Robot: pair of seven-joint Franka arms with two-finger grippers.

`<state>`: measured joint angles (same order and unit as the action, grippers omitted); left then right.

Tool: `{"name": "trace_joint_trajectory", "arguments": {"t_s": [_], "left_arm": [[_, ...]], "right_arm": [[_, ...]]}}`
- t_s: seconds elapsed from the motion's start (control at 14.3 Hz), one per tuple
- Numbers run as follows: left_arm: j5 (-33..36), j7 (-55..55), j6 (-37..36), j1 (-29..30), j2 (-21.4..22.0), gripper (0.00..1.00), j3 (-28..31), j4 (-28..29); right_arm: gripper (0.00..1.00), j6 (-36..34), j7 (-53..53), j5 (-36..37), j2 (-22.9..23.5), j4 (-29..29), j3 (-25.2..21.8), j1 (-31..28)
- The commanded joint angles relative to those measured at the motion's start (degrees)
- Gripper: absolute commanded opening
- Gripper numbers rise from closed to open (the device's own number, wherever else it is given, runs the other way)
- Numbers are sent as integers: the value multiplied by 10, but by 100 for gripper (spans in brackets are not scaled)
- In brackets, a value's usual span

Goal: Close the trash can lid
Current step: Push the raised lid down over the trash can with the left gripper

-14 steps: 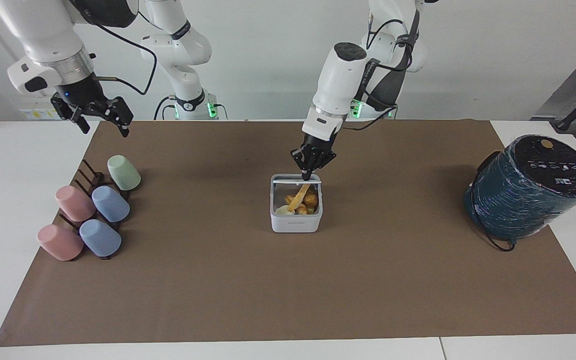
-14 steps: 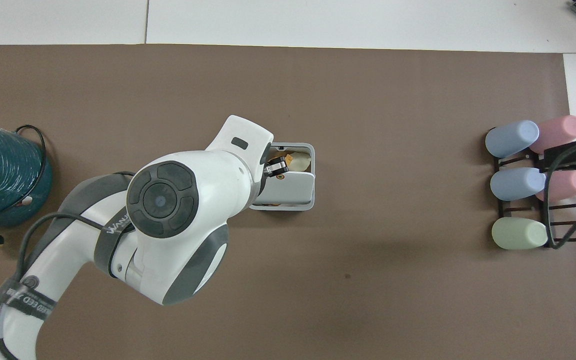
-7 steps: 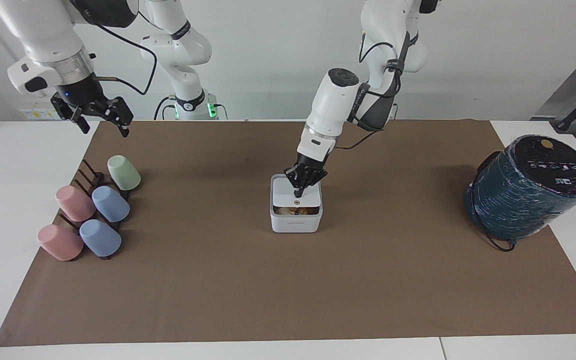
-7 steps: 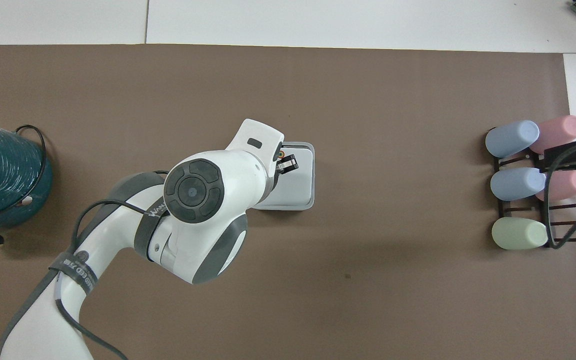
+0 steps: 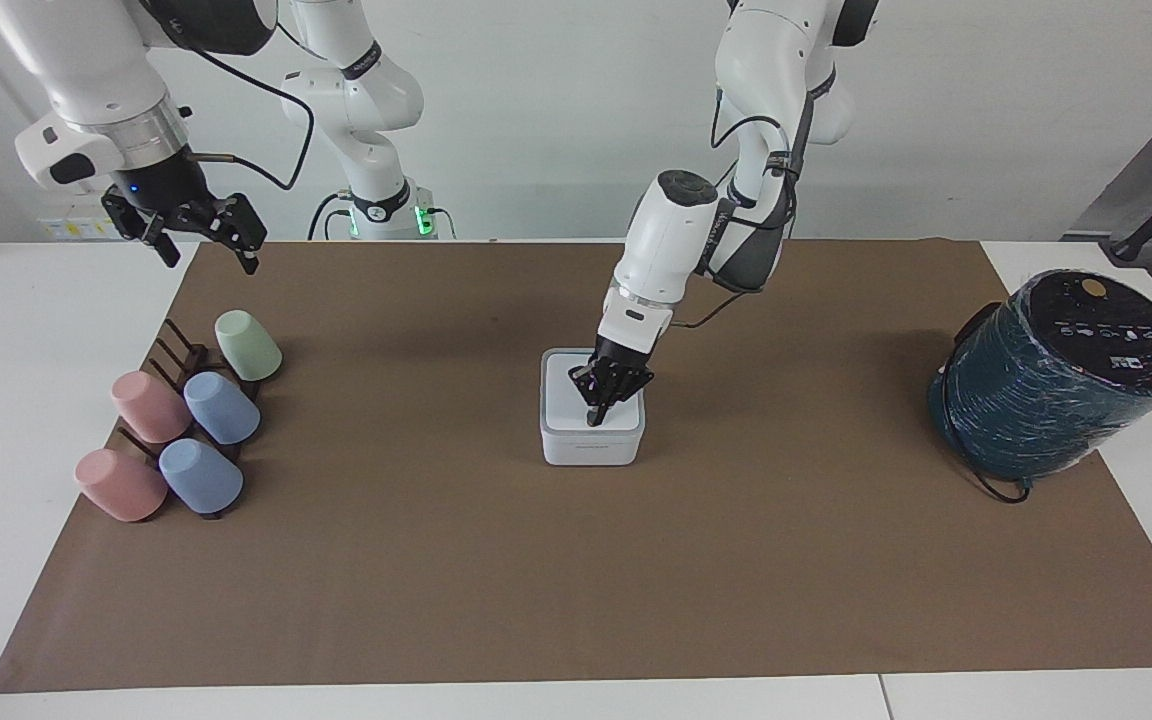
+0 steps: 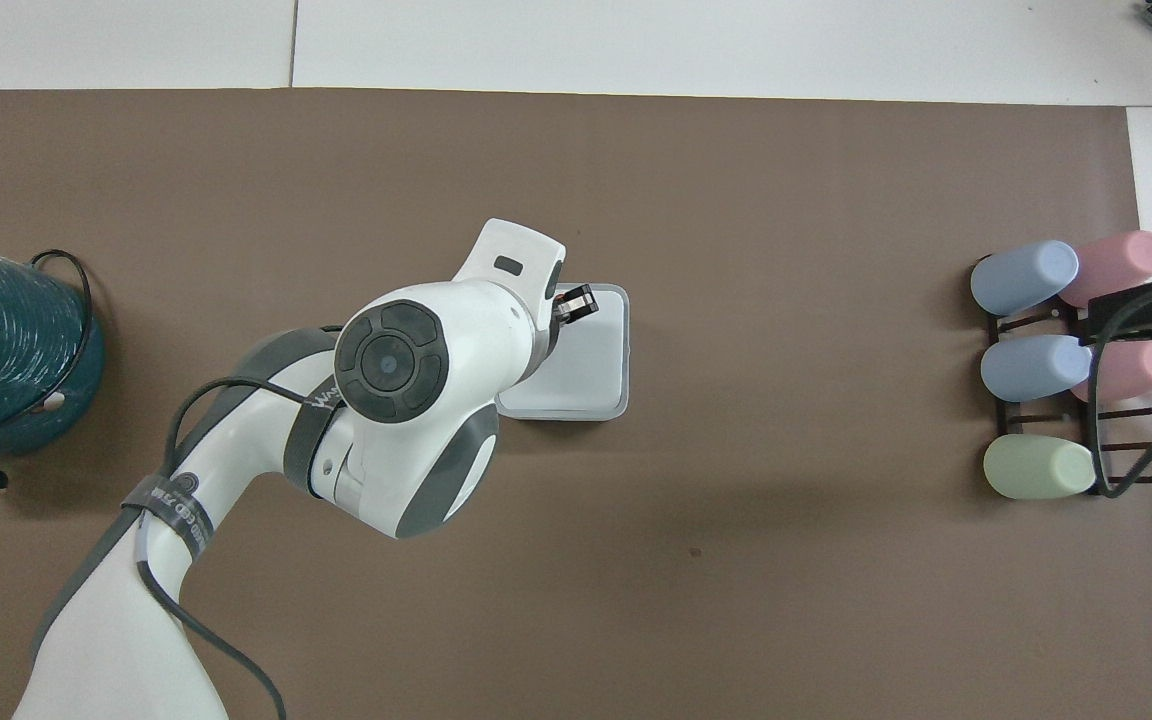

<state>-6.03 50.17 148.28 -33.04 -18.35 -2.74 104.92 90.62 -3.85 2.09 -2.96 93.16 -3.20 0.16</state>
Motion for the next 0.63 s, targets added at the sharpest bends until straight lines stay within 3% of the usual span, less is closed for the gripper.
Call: {"name": "trace_joint_trajectory", "arguments": {"t_s": [0.0,0.28,0.56], "left_arm": [[-3,-2,11,6,-27,0,-1,-7],[-1,-2,-17,7,-30,0,-1,-30],[-1,-3,-138,13,-27,0,-1,-102]], "right_arm": [[100,-9,9,3,-1,-4,2,-2],[100,-9,9,3,-1,-4,2,-2],[100,-9,9,3,-1,-4,2,-2]]}}
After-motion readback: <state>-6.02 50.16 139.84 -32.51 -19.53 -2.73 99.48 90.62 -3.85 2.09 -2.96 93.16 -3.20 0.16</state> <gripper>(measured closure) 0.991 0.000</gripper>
